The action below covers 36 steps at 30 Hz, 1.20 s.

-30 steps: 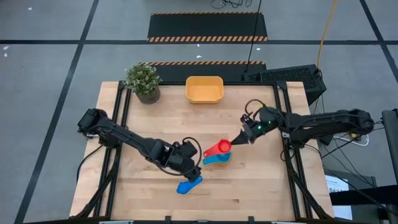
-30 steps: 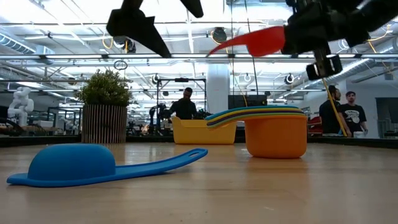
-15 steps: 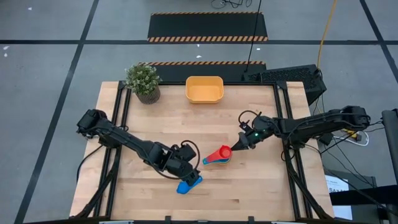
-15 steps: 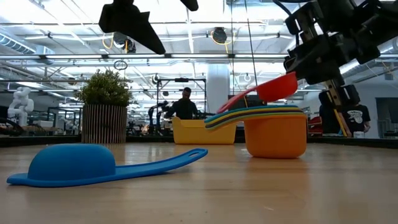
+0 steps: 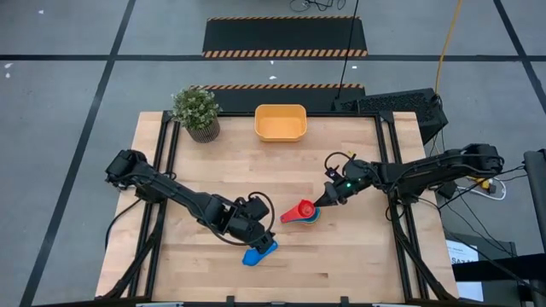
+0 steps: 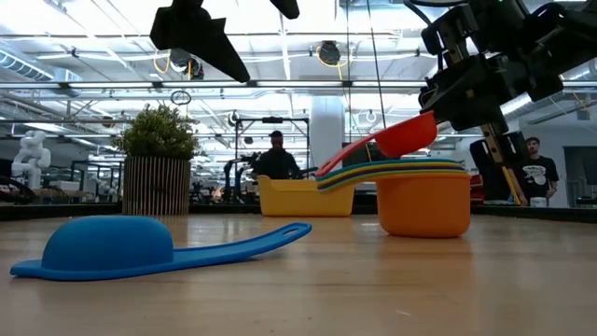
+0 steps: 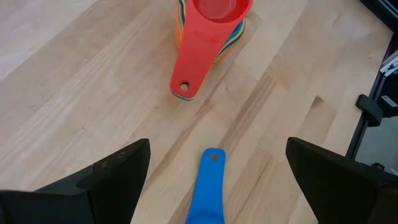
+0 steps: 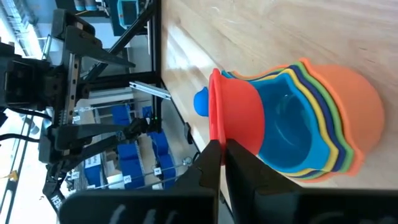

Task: Nest measuring cups in basket
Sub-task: Stack the red measuring cup on top of the light blue measuring cup, then stack the blue measuring cup on top of the red measuring cup

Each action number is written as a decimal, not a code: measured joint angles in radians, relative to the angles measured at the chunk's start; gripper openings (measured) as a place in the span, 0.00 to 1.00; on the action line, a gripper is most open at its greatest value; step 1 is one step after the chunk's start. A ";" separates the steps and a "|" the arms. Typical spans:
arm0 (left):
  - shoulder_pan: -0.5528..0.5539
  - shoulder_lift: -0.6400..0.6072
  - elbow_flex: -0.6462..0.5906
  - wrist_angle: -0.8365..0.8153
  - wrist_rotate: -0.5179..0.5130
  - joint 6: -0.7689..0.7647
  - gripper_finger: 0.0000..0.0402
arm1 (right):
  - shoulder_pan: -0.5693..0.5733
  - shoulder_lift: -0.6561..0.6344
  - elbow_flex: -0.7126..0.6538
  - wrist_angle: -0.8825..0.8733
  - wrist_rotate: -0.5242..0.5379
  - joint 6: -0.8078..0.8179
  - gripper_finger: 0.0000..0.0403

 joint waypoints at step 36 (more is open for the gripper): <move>-0.063 0.026 -0.001 -0.004 0.008 -0.111 0.94 | -0.011 -0.059 0.001 -0.141 -0.022 -0.018 0.71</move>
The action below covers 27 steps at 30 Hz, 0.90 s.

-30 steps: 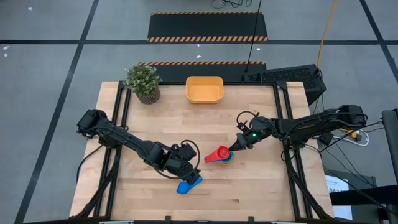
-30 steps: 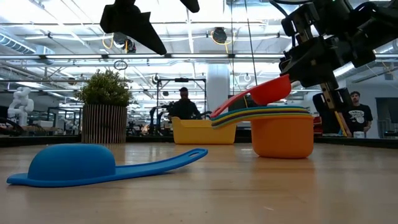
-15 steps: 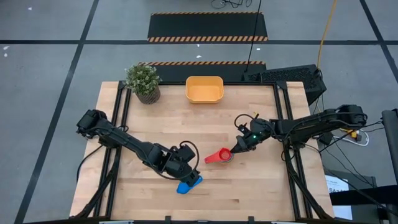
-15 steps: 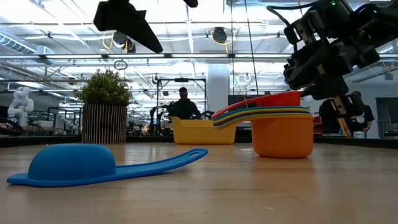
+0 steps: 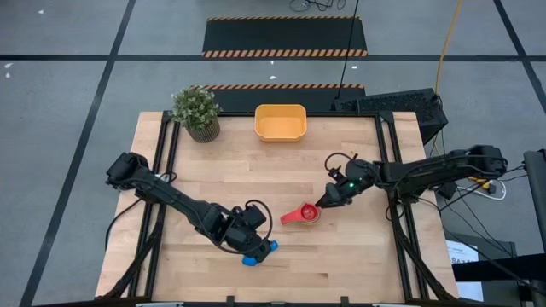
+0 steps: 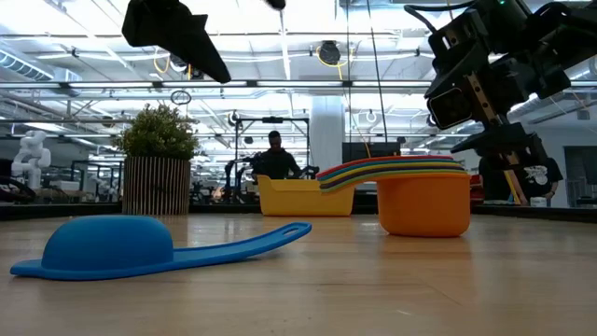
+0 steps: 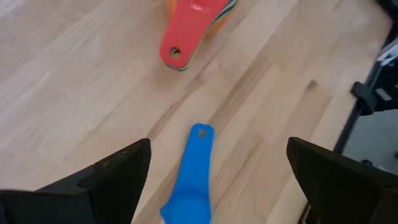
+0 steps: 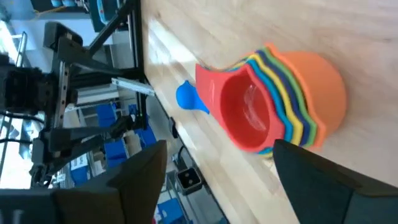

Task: Nest measuring cups in basket
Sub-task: Stack the blue measuring cup on top of the red measuring cup

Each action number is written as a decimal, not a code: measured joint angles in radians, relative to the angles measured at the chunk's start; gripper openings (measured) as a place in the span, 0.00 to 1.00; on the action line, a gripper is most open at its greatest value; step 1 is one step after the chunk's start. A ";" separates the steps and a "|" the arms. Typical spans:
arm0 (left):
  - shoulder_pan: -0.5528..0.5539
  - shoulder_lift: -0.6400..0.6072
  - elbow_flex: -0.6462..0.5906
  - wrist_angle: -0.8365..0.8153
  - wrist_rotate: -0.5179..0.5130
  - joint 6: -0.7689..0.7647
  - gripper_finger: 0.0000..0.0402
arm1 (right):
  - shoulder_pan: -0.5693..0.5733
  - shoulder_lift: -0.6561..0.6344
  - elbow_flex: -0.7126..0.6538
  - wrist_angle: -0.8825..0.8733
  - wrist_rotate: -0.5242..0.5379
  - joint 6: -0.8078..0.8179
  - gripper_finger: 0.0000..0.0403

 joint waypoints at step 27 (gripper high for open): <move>0.006 0.231 0.004 0.162 0.100 0.294 0.94 | -0.006 -0.320 0.001 -0.041 0.021 0.132 0.74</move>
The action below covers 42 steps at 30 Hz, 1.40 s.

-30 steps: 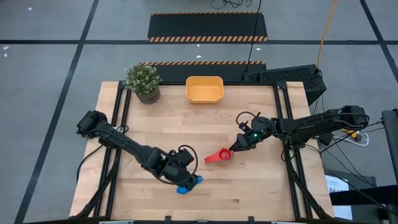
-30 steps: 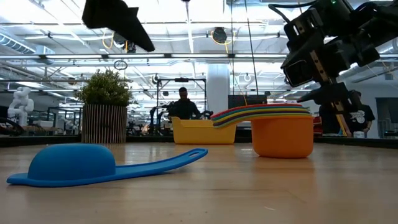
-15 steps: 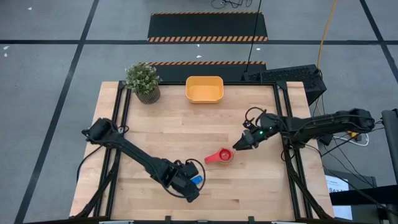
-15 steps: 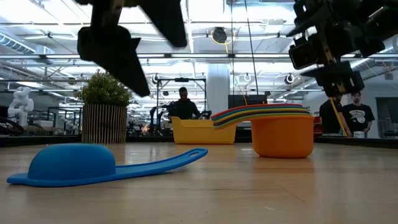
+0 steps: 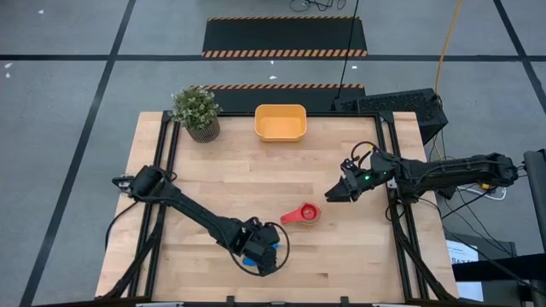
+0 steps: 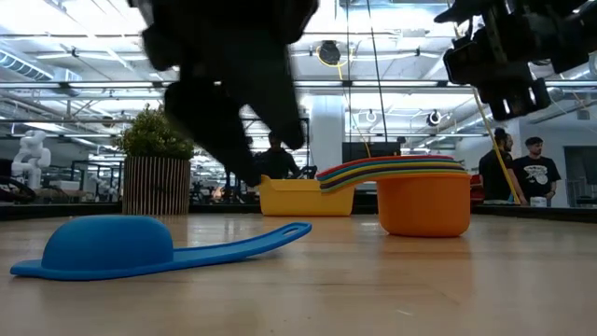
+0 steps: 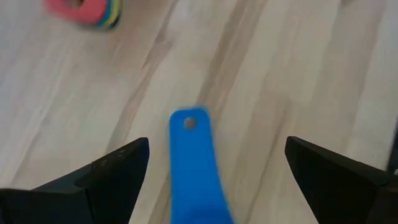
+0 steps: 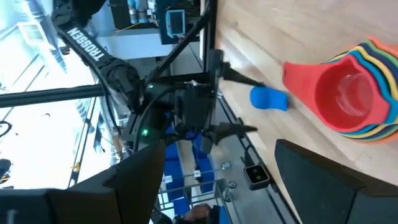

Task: Nest measuring cups in basket
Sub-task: Stack the blue measuring cup on top of the red measuring cup

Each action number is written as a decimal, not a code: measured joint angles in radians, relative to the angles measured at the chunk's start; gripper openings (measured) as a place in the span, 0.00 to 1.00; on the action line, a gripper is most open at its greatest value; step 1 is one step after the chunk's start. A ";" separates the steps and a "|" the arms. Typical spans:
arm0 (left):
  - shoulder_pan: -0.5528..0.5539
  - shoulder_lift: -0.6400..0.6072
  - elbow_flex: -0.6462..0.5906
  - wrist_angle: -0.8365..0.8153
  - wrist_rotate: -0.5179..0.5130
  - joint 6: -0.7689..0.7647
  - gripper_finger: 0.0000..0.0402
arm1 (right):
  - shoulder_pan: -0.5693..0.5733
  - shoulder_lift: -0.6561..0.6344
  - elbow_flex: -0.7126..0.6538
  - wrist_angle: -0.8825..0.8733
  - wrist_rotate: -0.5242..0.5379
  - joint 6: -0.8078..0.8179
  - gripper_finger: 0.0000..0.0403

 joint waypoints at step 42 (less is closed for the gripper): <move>0.027 0.058 0.000 -0.019 -0.076 0.059 0.99 | 0.000 -0.014 0.000 -0.030 -0.055 -0.074 0.74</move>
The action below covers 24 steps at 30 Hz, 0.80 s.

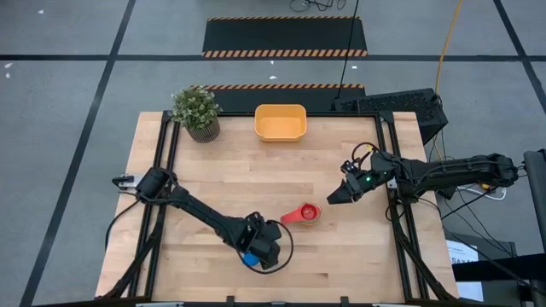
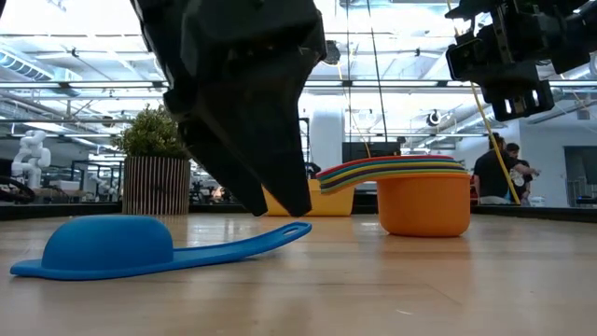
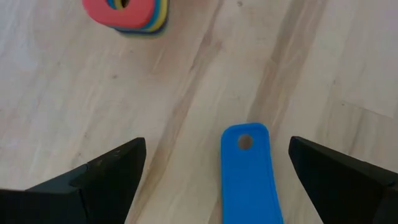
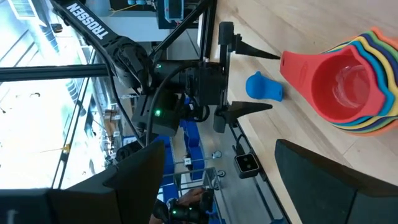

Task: Nest measuring cups in basket
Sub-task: Stack the blue measuring cup on top of the red measuring cup

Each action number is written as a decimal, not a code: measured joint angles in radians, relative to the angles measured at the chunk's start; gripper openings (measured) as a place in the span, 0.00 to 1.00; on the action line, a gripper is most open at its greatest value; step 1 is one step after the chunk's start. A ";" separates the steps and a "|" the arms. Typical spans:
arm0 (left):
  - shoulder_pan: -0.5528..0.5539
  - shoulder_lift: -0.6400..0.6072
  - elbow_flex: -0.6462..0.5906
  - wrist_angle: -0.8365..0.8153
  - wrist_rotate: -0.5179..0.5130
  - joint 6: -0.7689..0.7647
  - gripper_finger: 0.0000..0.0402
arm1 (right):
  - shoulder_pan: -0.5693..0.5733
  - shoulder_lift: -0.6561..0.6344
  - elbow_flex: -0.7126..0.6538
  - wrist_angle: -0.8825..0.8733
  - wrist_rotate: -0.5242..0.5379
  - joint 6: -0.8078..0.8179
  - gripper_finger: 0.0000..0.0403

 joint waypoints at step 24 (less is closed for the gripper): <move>-0.007 0.000 -0.045 0.055 0.037 -0.062 1.00 | 0.000 0.000 0.000 0.000 0.000 -0.024 0.74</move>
